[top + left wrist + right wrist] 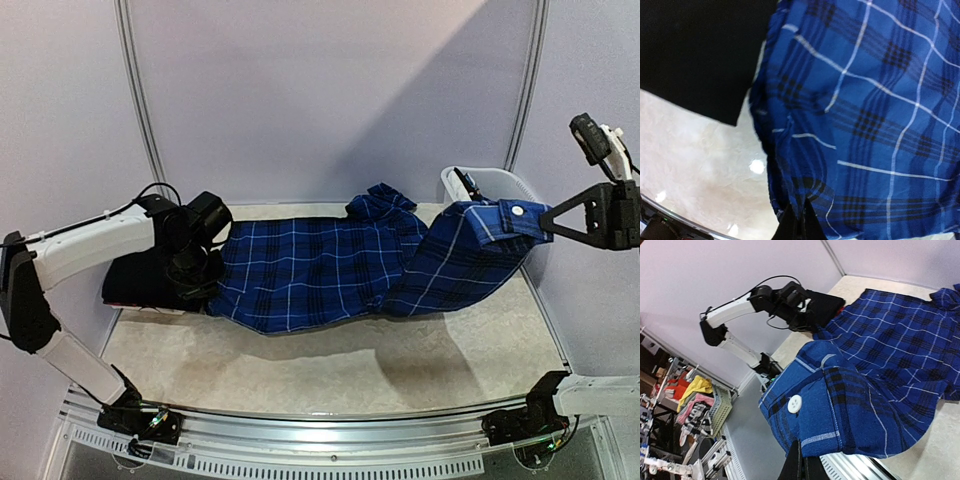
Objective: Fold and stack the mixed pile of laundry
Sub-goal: Fold the flattened shirt at the center of the board.
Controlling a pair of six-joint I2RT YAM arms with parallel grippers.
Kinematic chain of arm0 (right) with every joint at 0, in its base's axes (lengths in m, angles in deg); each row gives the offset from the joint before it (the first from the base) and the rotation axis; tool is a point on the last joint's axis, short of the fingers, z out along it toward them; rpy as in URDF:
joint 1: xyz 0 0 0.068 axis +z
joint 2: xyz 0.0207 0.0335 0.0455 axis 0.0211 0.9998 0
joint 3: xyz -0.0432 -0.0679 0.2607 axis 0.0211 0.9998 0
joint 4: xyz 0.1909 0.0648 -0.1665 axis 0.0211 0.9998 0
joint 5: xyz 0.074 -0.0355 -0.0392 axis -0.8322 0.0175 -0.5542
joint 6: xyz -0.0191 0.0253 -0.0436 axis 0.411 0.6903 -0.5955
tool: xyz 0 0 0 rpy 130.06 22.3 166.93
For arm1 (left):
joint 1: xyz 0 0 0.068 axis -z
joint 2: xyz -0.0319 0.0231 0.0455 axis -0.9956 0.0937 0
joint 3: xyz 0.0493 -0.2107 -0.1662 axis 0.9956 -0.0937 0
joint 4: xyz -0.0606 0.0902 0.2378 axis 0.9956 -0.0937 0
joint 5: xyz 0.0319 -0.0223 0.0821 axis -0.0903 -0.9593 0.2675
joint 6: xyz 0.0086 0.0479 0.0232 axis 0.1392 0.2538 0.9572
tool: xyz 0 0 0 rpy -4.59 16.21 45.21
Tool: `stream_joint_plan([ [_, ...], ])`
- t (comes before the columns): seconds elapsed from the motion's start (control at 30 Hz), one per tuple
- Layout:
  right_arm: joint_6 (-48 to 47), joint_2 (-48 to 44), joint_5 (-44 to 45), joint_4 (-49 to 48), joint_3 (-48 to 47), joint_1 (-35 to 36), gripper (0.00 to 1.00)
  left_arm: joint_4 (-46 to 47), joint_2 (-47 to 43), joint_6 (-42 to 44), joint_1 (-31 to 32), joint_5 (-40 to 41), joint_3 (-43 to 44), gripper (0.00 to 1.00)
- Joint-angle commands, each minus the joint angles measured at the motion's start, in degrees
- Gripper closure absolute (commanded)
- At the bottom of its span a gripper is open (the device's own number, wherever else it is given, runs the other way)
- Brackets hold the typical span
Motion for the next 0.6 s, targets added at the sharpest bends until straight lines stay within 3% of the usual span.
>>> stream_joint_plan([
  [0.0, -0.08, 4.68, 13.31, 3.94, -0.92, -0.11, 1.0, -2.76, 4.56, 3.64, -1.19, -1.09, 6.6, 1.0],
  [0.37, -7.78, 18.28, 35.58, -0.79, -9.6, -0.13, 1.0, -5.29, 10.51, 0.95, -7.22, -2.18, 13.6, 1.0],
  [0.57, -11.7, 25.42, 40.6, -7.21, -12.03, -2.6, 1.0, -6.83, 16.49, 1.78, -9.72, -3.37, 18.18, 1.0],
])
